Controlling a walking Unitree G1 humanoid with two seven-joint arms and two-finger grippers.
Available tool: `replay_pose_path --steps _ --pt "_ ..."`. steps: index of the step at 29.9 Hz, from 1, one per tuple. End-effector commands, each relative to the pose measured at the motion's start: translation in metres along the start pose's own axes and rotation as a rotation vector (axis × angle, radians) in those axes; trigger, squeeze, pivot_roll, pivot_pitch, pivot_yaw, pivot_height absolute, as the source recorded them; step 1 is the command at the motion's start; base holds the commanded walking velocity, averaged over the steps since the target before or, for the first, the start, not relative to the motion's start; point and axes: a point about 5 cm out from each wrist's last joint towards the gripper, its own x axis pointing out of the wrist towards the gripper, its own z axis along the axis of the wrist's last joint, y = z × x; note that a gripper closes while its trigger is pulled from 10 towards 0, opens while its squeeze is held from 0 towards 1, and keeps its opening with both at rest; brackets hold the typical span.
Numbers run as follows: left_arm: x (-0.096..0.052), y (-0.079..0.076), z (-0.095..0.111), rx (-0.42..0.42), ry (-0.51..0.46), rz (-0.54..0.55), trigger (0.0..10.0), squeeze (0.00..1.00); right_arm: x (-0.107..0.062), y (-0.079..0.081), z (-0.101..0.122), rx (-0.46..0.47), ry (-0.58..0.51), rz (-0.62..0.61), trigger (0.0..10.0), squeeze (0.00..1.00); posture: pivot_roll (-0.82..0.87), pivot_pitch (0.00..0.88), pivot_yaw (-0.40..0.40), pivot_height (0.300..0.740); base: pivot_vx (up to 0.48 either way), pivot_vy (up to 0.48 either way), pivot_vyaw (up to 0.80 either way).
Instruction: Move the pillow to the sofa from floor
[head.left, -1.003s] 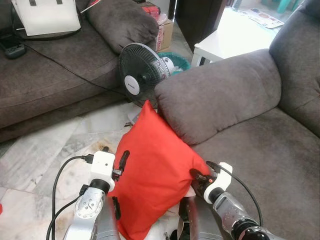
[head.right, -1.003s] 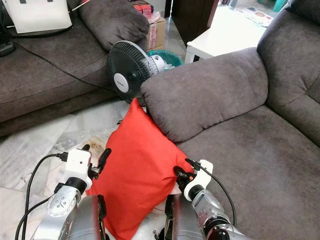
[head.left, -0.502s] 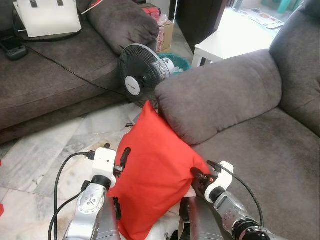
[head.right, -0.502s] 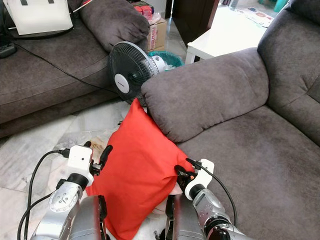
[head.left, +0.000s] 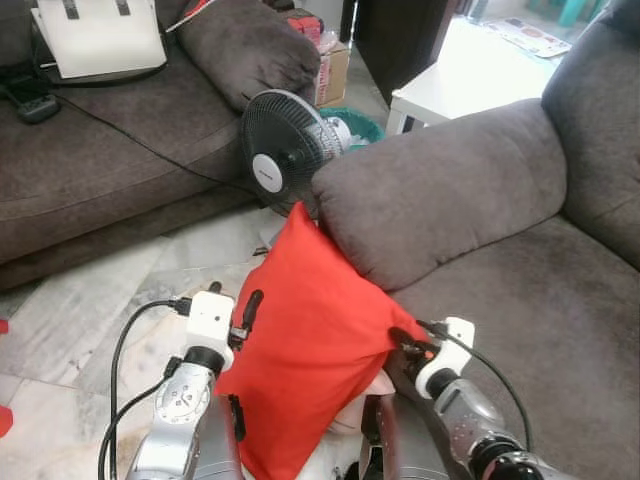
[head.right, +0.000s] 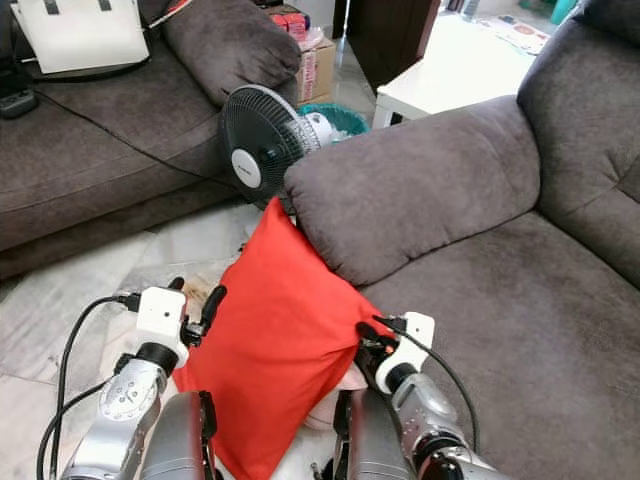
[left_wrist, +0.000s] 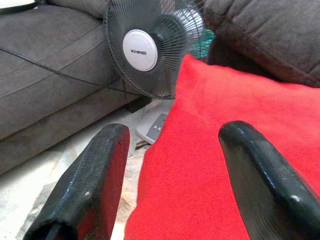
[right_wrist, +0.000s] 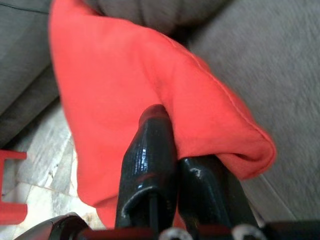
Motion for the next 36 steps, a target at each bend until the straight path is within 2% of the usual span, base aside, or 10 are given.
replay_pose_path --steps 1,4,10,14,23,28,36 --pt "-0.001 -0.003 -0.003 -0.006 0.004 -0.009 10.0 0.0 0.0 0.0 0.013 -0.056 -0.081 0.028 10.0 0.0 0.14 0.104 -0.072 0.571 0.0 0.0 0.0" --pt "-0.002 -0.002 -0.003 -0.009 0.005 -0.009 10.0 0.0 -0.001 0.001 0.014 -0.061 -0.099 0.033 10.0 0.0 0.14 0.105 -0.07 0.571 0.0 0.0 0.0" --pt "-0.003 -0.002 -0.004 -0.018 0.009 -0.012 10.0 0.0 -0.011 0.008 0.014 -0.095 -0.206 0.086 10.0 0.0 0.14 0.103 -0.067 0.571 0.0 0.0 0.0" --pt "-0.003 -0.002 -0.004 -0.017 0.008 -0.015 10.0 0.0 -0.01 0.025 0.02 -0.119 -0.253 0.109 10.0 0.0 0.14 0.1 -0.066 0.571 0.0 0.0 0.0" --pt "-0.003 -0.004 -0.006 -0.019 0.013 -0.028 10.0 0.0 -0.003 0.04 0.029 -0.119 -0.258 0.106 10.0 0.0 0.14 0.095 -0.062 0.571 0.0 0.0 0.0" --pt "-0.005 -0.004 -0.007 -0.016 0.017 -0.035 10.0 0.0 -0.006 0.051 0.031 -0.121 -0.26 0.106 10.0 0.0 0.14 0.085 -0.059 0.571 0.0 0.0 0.0" --pt "-0.006 -0.004 -0.009 -0.013 0.021 -0.042 10.0 0.0 -0.011 0.062 0.035 -0.121 -0.263 0.112 10.0 0.0 0.14 0.068 -0.057 0.571 -0.271 0.0 0.0"
